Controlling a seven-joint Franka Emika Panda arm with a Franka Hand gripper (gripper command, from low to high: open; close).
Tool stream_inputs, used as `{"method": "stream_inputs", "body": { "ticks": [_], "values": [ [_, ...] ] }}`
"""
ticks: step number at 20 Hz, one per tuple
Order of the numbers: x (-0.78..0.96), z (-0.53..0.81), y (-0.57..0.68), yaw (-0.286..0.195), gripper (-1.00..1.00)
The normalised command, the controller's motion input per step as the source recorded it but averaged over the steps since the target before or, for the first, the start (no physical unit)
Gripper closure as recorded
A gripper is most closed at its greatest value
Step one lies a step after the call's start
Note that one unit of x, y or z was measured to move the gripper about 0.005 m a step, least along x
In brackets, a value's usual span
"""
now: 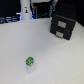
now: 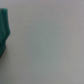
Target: Open the kcup holder, insert the kcup into the holder, and close the kcup holder
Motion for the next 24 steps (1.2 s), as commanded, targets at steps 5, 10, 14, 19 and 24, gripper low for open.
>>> {"method": "stream_inputs", "body": {
  "ticks": [5, 10, 14, 19, 24],
  "values": [
    [-0.28, 0.07, 0.64, -0.163, -1.0],
    [-0.21, 0.03, 0.72, -0.17, -1.0],
    [-0.1, 0.01, 0.8, -0.182, -1.0],
    [-0.15, -0.04, 0.8, -0.179, -1.0],
    [-0.18, -0.11, 0.7, -0.178, -1.0]
  ]
}}
